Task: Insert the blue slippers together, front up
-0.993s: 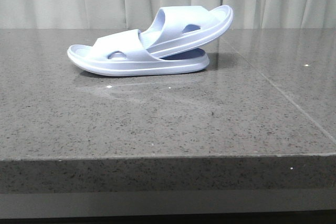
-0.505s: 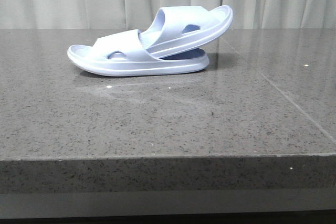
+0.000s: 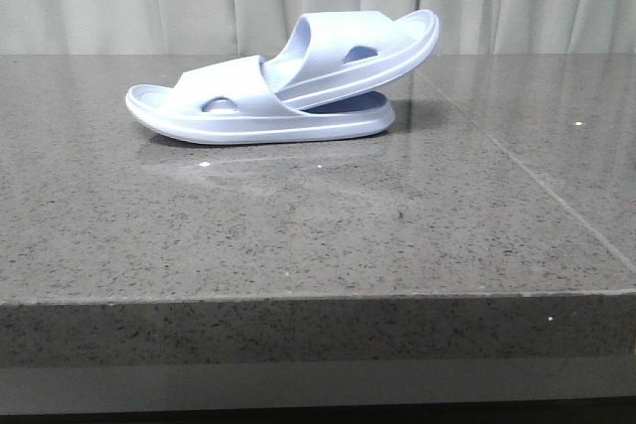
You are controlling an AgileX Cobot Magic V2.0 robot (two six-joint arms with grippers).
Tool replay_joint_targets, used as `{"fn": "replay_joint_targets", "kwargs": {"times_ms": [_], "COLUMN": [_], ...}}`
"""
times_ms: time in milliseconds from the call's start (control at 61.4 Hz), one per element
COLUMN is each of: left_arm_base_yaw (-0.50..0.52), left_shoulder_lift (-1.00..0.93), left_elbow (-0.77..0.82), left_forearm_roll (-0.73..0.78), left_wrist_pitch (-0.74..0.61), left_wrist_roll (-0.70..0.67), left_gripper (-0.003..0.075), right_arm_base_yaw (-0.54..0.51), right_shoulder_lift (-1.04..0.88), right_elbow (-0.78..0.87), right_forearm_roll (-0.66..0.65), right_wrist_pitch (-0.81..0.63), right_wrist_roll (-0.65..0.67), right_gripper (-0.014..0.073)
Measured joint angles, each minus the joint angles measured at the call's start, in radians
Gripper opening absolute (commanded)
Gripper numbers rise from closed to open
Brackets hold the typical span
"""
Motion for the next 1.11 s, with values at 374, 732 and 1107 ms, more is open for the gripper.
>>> {"fn": "replay_joint_targets", "kwargs": {"times_ms": [374,732,1107], "left_arm_base_yaw": [0.000,0.000,0.000], "left_shoulder_lift": [0.000,0.000,0.000], "left_elbow": [0.000,0.000,0.000], "left_forearm_roll": [-0.001,-0.001,-0.001], "left_wrist_pitch": [0.000,-0.002,-0.005], "left_wrist_roll": [0.000,0.000,0.000], "left_gripper": [-0.0020,-0.0020,-0.0020], "right_arm_base_yaw": [0.000,-0.017,-0.143], "right_shoulder_lift": [0.000,0.000,-0.186], "right_elbow": [0.000,0.059,0.275], "right_forearm_roll": [0.000,-0.155,-0.431], "right_wrist_pitch": [0.000,-0.004,-0.014], "right_wrist_roll": [0.000,0.164,0.591], "right_gripper": [-0.0060,-0.0060,-0.0060]}}
